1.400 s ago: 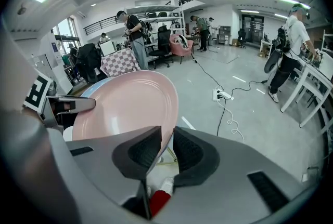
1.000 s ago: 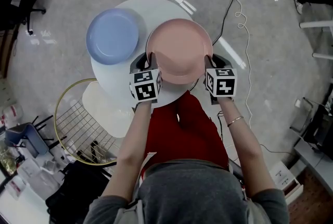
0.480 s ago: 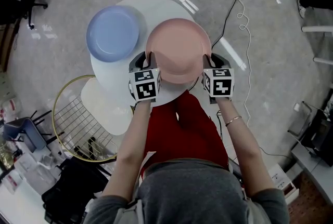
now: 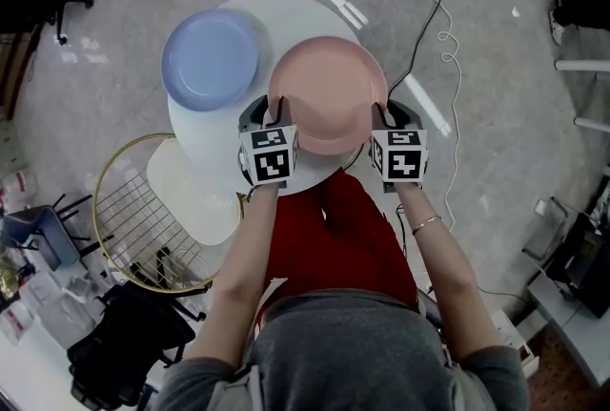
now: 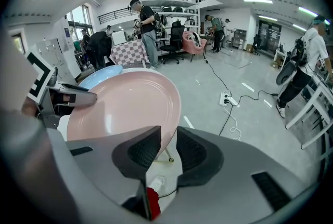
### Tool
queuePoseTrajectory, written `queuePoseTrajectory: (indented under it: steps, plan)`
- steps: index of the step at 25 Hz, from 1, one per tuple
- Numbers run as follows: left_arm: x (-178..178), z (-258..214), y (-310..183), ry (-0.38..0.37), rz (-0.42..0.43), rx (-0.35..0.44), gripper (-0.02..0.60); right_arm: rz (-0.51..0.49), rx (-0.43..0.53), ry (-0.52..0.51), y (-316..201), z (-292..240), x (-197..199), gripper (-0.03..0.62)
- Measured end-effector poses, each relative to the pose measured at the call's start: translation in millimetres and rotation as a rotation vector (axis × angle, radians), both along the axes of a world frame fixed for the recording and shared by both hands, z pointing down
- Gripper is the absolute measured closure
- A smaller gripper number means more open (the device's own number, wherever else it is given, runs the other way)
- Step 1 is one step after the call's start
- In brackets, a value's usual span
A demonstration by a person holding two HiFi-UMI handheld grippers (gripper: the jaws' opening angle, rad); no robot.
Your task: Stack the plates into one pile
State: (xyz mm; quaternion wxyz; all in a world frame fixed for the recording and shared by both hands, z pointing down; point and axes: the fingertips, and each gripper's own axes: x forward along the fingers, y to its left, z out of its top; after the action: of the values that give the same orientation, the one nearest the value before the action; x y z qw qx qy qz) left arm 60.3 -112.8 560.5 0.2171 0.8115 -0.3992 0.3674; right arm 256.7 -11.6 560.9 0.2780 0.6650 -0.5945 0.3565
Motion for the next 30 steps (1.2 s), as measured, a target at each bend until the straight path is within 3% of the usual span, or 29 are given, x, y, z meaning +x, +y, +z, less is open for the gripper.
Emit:
queuePoseTrajectory:
  steps: [10,18,23,30]
  plan:
    - [-4.8,0.9,2.8,-0.062,0.018,0.028,0.417,-0.009,0.033,0.01,0.0,-8.5,2.2,0.5]
    - [-13.6,11.9,9.6,0.019,-0.076,-0.093,0.416,0.028,0.067,-0.064,-7.9,-7.3,13.1,0.48]
    - [-10.6,21.7,8.3,0.065,-0.133,-0.151,0.416,-0.004,0.048,-0.131,-18.1,2.2,10.3,0.476]
    - [-6.3,20.7,8.0,0.093,-0.178,-0.162,0.442,-0.022,0.013,-0.176,-18.9,16.1,6.9,0.478]
